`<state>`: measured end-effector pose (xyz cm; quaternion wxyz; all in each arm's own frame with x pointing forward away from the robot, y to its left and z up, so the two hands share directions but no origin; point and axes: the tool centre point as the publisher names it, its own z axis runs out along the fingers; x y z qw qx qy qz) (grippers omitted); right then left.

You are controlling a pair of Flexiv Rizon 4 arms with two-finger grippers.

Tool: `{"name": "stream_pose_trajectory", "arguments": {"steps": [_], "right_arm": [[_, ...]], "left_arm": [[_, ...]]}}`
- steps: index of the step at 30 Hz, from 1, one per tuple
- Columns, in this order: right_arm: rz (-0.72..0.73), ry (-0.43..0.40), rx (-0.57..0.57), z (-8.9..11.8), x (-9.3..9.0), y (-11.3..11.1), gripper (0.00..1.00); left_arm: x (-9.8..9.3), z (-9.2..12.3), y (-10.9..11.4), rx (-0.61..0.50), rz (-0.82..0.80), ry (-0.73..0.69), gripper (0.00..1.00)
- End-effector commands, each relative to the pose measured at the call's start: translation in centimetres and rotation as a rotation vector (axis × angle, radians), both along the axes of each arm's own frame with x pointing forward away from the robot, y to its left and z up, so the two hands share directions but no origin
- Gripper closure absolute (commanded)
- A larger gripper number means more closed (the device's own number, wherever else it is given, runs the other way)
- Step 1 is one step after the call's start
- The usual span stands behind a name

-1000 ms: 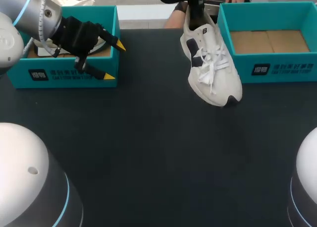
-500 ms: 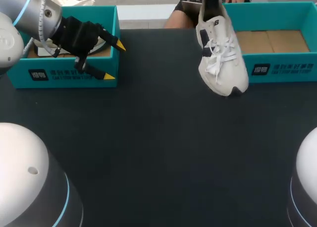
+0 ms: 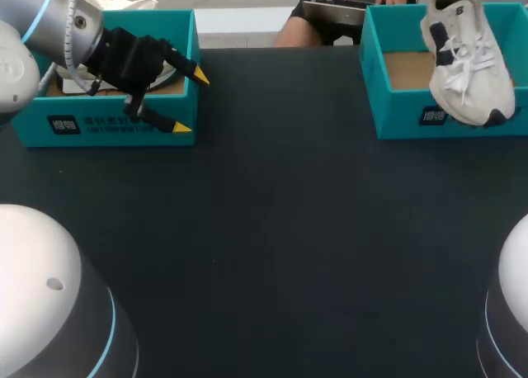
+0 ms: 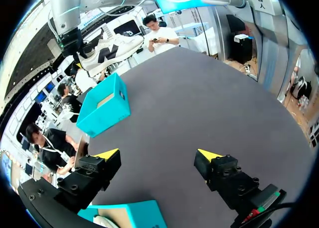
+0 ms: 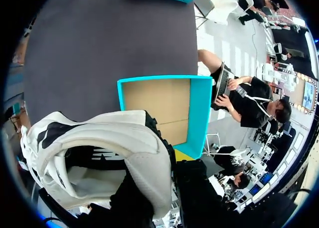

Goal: Take the shoe out of the shoebox, open the shoe tongue, remove and reinsert the insole, then place the shoe into the shoebox

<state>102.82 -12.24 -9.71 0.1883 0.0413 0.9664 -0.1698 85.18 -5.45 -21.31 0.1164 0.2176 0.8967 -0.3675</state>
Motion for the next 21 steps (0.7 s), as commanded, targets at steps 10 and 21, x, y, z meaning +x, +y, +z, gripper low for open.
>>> {"name": "stream_pose_trajectory", "arguments": {"steps": [10, 21], "right_arm": [[0.009, 0.002, 0.017, 0.4, -0.1, -0.6, 1.0], [-0.168, 0.067, -0.006, -3.2, 2.2, -13.1, 1.0]], "left_arm": [[-0.1, 0.0, 0.0, 0.003, 0.001, -0.001, 0.0], [-0.1, 0.0, 0.0, 0.003, 0.001, -0.001, 0.0]]}}
